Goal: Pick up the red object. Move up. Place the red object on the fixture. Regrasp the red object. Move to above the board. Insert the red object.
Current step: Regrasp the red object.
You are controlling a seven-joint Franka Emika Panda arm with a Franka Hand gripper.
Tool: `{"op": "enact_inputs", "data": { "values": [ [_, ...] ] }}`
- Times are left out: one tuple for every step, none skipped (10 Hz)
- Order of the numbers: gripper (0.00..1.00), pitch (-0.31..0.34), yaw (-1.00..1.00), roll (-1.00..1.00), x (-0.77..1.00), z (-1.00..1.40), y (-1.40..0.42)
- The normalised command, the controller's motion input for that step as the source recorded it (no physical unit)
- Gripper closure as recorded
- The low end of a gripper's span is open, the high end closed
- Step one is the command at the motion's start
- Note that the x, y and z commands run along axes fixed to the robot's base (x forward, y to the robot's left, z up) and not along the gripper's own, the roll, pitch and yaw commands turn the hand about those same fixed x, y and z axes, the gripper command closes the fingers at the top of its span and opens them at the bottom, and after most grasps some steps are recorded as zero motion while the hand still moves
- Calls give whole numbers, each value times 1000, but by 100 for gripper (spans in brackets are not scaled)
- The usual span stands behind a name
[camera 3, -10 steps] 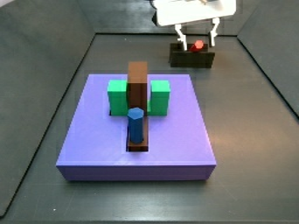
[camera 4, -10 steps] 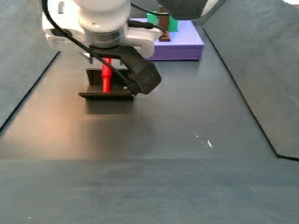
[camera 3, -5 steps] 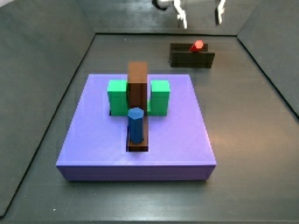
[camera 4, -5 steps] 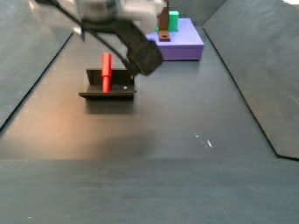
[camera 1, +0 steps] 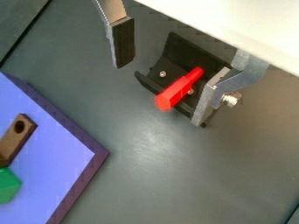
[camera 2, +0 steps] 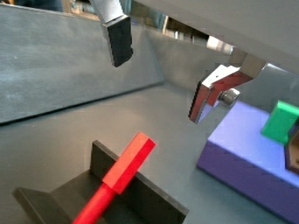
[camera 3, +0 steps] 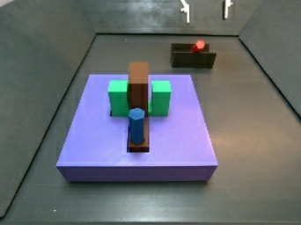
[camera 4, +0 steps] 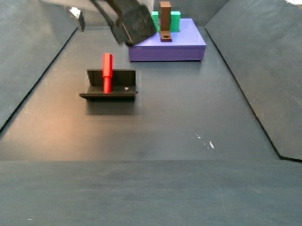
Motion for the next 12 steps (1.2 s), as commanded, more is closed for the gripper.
{"op": "enact_inputs", "data": {
  "values": [
    [0,0,-17,1000,0,0,-389],
    [0,0,0,1000,0,0,-483],
    [0,0,0,1000,0,0,-466],
    [0,0,0,1000,0,0,-426],
    [0,51,0,1000,0,-6,-160],
    [0,69,0,1000,-51,-129,0],
    [0,74,0,1000,0,-194,0],
    [0,49,0,1000,111,-177,0],
    [0,43,31,1000,431,-111,-51],
    [0,23,74,971,486,-263,-49],
    [0,31,114,826,389,-397,0],
    [0,60,149,771,160,-449,69]
  ]
}}
